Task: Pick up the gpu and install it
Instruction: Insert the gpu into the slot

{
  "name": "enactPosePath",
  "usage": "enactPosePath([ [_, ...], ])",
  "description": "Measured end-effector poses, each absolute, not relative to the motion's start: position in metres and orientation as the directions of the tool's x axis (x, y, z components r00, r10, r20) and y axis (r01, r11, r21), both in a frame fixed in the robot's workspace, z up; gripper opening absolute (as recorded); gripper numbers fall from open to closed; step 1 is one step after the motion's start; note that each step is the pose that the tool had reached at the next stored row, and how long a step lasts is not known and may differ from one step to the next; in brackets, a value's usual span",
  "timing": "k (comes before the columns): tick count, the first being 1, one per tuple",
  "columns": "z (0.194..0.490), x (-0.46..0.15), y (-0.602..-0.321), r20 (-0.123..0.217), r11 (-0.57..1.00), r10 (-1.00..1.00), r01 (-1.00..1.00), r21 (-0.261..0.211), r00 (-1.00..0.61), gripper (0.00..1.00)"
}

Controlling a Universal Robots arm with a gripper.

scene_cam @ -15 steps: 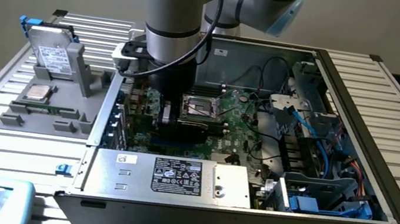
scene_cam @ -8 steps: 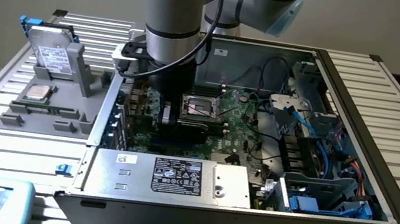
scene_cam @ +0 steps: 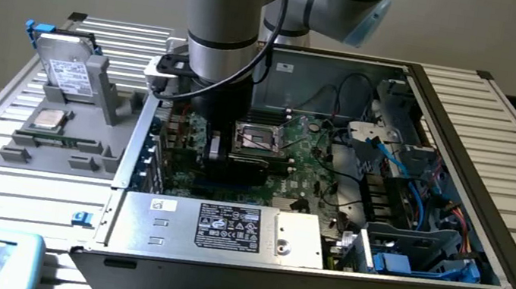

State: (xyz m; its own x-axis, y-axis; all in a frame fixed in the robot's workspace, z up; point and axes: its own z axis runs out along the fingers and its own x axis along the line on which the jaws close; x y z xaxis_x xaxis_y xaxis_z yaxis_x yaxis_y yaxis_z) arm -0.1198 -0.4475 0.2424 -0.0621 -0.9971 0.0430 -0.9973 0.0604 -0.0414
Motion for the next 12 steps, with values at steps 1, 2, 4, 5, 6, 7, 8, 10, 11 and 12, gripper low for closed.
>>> enactPosePath([
  [1, 0.2424, -0.1199, -0.4475, 0.043, 0.06, -0.997, -0.997, -0.041, -0.062, 0.29],
  [2, 0.2424, -0.1199, -0.4475, 0.043, 0.06, -0.997, -0.997, -0.041, -0.062, 0.29],
  [4, 0.2424, -0.1199, -0.4475, 0.043, 0.06, -0.997, -0.997, -0.041, -0.062, 0.29],
  [5, 0.2424, -0.1199, -0.4475, 0.043, 0.06, -0.997, -0.997, -0.041, -0.062, 0.29],
  [6, 0.2424, -0.1199, -0.4475, 0.043, 0.06, -0.997, -0.997, -0.04, -0.062, 0.29],
  [7, 0.2424, -0.1199, -0.4476, 0.043, 0.06, -0.997, -0.997, -0.04, -0.062, 0.29],
  [8, 0.2424, -0.1199, -0.4476, 0.043, 0.06, -0.997, -0.997, -0.04, -0.062, 0.29],
  [10, 0.2424, -0.1199, -0.4477, 0.043, 0.06, -0.997, -0.997, -0.039, -0.062, 0.29],
  [11, 0.2423, -0.1199, -0.4478, 0.043, 0.06, -0.997, -0.997, -0.039, -0.062, 0.29],
  [12, 0.2422, -0.1198, -0.448, 0.043, 0.06, -0.997, -0.997, -0.039, -0.062, 0.29],
])
